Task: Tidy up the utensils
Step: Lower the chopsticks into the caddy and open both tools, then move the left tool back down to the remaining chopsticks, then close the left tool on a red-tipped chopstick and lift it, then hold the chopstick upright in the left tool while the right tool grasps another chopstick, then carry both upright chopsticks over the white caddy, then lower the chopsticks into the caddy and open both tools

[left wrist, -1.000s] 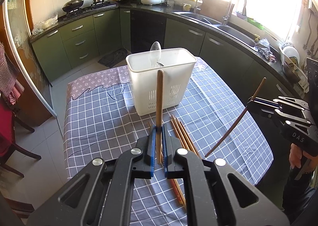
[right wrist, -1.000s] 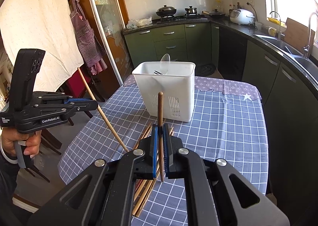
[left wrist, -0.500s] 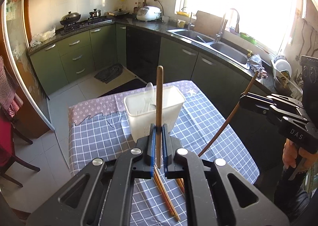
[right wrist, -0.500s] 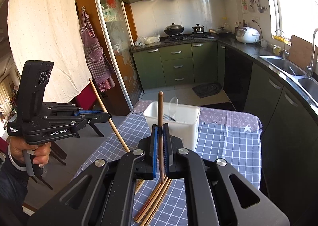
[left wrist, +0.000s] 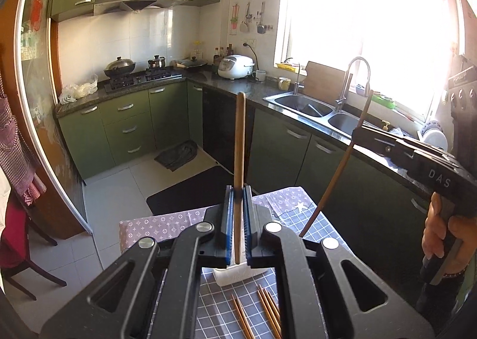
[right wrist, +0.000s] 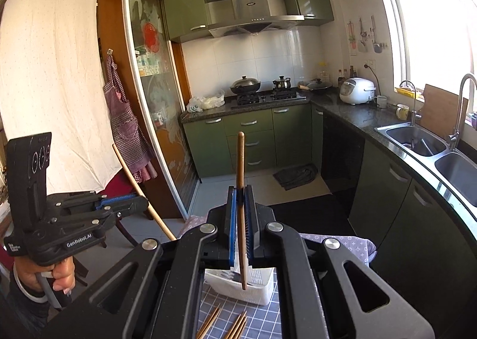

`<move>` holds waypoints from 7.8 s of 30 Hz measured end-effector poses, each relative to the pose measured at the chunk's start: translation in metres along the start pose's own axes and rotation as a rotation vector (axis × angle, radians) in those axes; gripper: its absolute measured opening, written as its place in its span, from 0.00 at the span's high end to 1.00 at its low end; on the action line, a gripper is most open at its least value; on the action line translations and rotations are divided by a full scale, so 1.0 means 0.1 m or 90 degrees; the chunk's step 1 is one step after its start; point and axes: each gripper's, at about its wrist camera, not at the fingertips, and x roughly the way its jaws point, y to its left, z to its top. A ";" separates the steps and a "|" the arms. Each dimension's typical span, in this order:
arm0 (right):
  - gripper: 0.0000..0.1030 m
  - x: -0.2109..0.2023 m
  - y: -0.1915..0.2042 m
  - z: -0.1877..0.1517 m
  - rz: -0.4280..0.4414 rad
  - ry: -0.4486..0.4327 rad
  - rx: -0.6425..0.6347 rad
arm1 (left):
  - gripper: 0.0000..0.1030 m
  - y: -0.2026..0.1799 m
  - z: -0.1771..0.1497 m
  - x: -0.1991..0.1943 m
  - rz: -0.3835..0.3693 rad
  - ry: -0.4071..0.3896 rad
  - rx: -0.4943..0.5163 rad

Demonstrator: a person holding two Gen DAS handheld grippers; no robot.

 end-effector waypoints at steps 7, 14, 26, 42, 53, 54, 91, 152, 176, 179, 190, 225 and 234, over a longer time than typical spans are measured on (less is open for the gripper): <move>0.94 0.77 -0.18 -0.25 -0.007 0.081 0.015 | 0.94 0.06 -0.19 0.70 0.029 0.076 -0.004; 0.94 1.24 -0.23 -0.72 -0.007 0.172 0.021 | 0.94 0.08 -0.52 1.08 0.027 0.182 -0.018; 0.78 0.47 -0.05 -0.72 0.032 0.129 0.011 | 0.68 -0.03 -0.56 0.71 0.022 0.191 -0.018; 0.72 0.15 -0.46 -2.30 0.063 0.420 0.053 | 0.89 -0.19 -2.00 1.33 0.015 0.485 -0.044; 0.72 0.32 -0.65 -2.68 0.075 0.474 0.092 | 0.90 -0.14 -2.42 1.80 0.053 0.570 -0.083; 0.72 0.34 -0.65 -2.70 0.076 0.477 0.092 | 0.90 -0.15 -2.44 1.81 0.054 0.574 -0.085; 0.67 0.53 -0.46 -2.79 0.064 0.520 0.066 | 0.94 -0.12 -2.02 1.14 0.049 0.366 -0.059; 0.93 1.13 0.13 -2.65 -0.027 0.537 -0.036 | 0.94 -0.04 -2.14 0.37 -0.006 0.223 -0.025; 0.94 0.19 0.17 -2.17 0.037 0.382 -0.029 | 0.94 -0.17 -1.94 0.20 -0.016 0.195 0.010; 0.93 0.17 0.16 -2.14 0.039 0.374 -0.029 | 0.94 -0.20 -1.91 0.18 -0.017 0.191 0.016; 0.94 0.03 0.20 -1.63 0.055 0.301 -0.034 | 0.94 -0.24 -1.45 0.03 -0.029 0.159 0.020; 0.93 1.17 0.05 -0.58 -0.012 0.239 -0.024 | 0.87 -0.08 -0.62 0.93 0.039 0.115 -0.006; 0.85 0.17 0.24 -0.46 0.043 0.148 -0.039 | 0.71 -0.27 -0.61 0.38 0.027 0.076 0.013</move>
